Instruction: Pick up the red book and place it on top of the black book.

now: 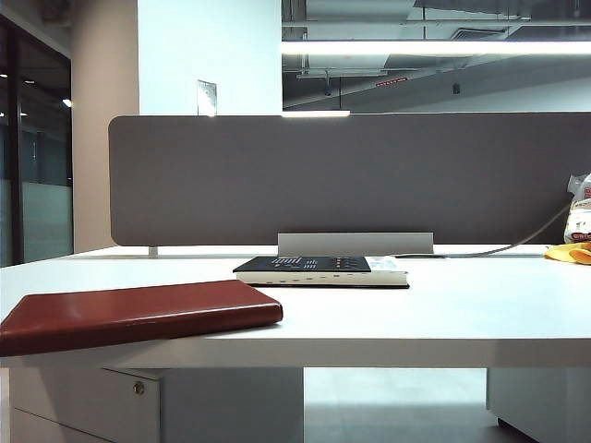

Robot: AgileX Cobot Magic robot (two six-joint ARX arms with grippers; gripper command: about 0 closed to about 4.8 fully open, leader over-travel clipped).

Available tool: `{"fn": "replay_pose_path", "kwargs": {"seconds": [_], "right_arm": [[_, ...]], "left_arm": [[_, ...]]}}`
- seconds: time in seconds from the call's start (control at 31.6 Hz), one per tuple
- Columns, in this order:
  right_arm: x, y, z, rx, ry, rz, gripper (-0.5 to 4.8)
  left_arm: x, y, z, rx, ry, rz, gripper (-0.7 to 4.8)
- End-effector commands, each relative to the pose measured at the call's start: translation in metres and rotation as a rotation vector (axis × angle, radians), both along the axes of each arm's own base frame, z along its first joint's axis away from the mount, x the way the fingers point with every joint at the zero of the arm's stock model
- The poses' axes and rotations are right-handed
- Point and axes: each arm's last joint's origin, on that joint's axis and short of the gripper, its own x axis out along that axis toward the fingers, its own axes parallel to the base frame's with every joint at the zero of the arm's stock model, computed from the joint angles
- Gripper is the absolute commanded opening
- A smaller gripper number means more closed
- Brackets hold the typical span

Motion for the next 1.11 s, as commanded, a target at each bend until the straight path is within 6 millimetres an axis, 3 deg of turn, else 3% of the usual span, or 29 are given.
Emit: {"fn": "replay_pose_path", "kwargs": {"seconds": [0.03, 0.25, 0.51, 1.11], "right_arm": [[0.000, 0.000, 0.000, -0.003, -0.009, 0.004, -0.01], [0.000, 0.000, 0.000, 0.018, -0.012, 0.003, -0.01], [0.000, 0.000, 0.000, 0.086, -0.024, -0.009, -0.01], [0.000, 0.001, 0.000, 0.102, -0.022, 0.000, -0.01]], "left_arm": [[0.000, 0.000, -0.003, -0.004, 0.016, -0.001, -0.05], [0.000, -0.001, -0.003, -0.025, 0.017, -0.023, -0.06], [0.000, -0.005, -0.003, -0.332, 0.016, -0.103, -0.06], [-0.001, -0.011, -0.001, -0.867, 0.085, -0.216, -0.06]]}}
